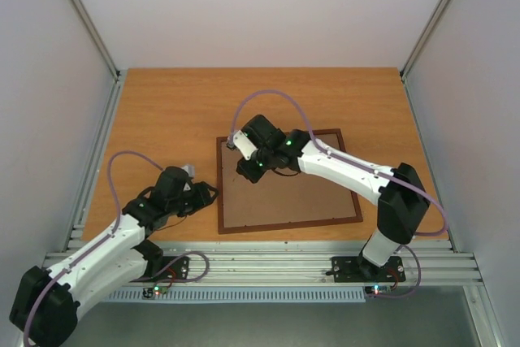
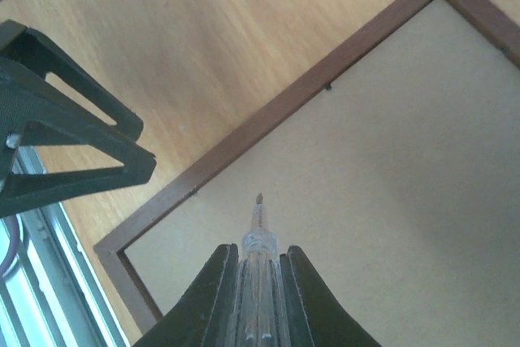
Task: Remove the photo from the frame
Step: Release the photo frame item from the photo frame.
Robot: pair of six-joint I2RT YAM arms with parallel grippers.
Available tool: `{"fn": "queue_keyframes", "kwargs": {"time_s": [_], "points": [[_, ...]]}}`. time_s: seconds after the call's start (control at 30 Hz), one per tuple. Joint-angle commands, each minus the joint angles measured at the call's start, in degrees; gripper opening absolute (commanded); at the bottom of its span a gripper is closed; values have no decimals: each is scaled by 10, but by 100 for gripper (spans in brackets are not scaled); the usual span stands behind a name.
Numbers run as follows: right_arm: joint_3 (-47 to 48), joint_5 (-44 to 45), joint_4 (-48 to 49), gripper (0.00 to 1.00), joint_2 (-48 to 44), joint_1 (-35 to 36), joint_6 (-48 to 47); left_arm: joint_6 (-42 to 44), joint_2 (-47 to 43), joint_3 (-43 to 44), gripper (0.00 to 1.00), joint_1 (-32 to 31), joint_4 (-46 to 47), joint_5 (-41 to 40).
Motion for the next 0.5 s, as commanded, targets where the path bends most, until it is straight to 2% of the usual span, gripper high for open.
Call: {"fn": "queue_keyframes", "kwargs": {"time_s": [0.0, 0.2, 0.47], "points": [[-62, 32, 141, 1, -56, 6, 44, -34, -11, 26, 55, -1, 40, 5], [-182, 58, 304, 1, -134, 5, 94, -117, -60, 11, 72, 0, 107, -5], [-288, 69, 471, 1, -188, 21, 131, -200, -67, -18, 80, 0, 244, -8]]}}
